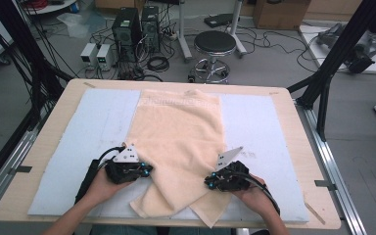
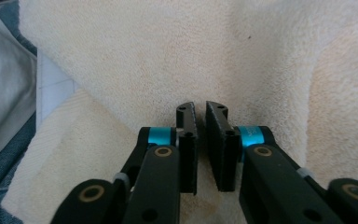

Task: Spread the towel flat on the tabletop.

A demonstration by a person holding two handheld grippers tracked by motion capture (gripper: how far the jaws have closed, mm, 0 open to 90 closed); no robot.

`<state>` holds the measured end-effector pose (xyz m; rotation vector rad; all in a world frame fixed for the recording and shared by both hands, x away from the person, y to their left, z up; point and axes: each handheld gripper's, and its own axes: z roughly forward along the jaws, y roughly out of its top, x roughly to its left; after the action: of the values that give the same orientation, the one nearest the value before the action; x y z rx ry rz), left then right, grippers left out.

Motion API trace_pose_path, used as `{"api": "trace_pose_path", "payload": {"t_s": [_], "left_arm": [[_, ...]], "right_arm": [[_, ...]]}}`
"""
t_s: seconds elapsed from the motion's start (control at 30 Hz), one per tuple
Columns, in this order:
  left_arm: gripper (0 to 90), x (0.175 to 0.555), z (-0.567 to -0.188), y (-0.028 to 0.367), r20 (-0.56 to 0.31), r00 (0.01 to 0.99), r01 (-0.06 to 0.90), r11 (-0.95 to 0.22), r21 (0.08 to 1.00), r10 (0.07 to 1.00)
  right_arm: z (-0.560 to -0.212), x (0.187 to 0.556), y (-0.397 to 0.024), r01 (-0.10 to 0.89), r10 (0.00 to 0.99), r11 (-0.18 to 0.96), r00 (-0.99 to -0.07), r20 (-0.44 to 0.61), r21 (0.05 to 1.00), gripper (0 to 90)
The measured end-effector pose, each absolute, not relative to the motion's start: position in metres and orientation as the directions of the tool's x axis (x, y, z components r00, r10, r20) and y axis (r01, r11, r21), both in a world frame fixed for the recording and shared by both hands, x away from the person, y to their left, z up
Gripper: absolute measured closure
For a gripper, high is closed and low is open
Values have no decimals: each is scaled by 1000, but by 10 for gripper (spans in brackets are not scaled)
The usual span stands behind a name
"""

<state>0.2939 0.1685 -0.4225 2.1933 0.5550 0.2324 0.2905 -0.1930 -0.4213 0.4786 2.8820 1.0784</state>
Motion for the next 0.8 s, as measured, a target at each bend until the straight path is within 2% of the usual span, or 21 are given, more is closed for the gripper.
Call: {"api": "trace_pose_path", "payload": {"t_s": [0.13, 0.3, 0.37, 0.43, 0.47, 0.5, 0.6, 0.7, 0.8], "left_arm": [[895, 294, -407, 180, -32, 873, 308, -499, 810, 488], [894, 321, -387, 188, -27, 824, 322, -428, 845, 566], [894, 339, -384, 187, -20, 800, 339, -425, 839, 599], [894, 357, -387, 182, -25, 776, 372, -426, 825, 630], [895, 364, -390, 180, 2, 757, 379, -442, 813, 653], [894, 371, -394, 178, -11, 745, 405, -439, 802, 667], [797, 380, -402, 181, -43, 731, 452, -436, 778, 682], [728, 369, -399, 186, -32, 751, 419, -438, 795, 660], [675, 356, -391, 191, -28, 768, 389, -432, 814, 639]], "right_arm": [[-403, 288, -194, 247, 305, 689, -952, 36, 682, 844], [-378, 304, -199, 244, 372, 659, -928, -26, 712, 841], [-374, 317, -201, 263, 418, 646, -907, -44, 716, 842], [-377, 332, -204, 309, 465, 613, -885, -16, 727, 840], [-381, 340, -204, 336, 483, 615, -876, -3, 714, 835], [-388, 347, -203, 362, 502, 627, -865, -3, 690, 826], [-406, 362, -203, 429, 526, 630, -849, 50, 648, 760], [-403, 358, -205, 410, 523, 620, -852, 37, 669, 683], [-392, 347, -211, 369, 511, 604, -859, 12, 707, 659]]}}
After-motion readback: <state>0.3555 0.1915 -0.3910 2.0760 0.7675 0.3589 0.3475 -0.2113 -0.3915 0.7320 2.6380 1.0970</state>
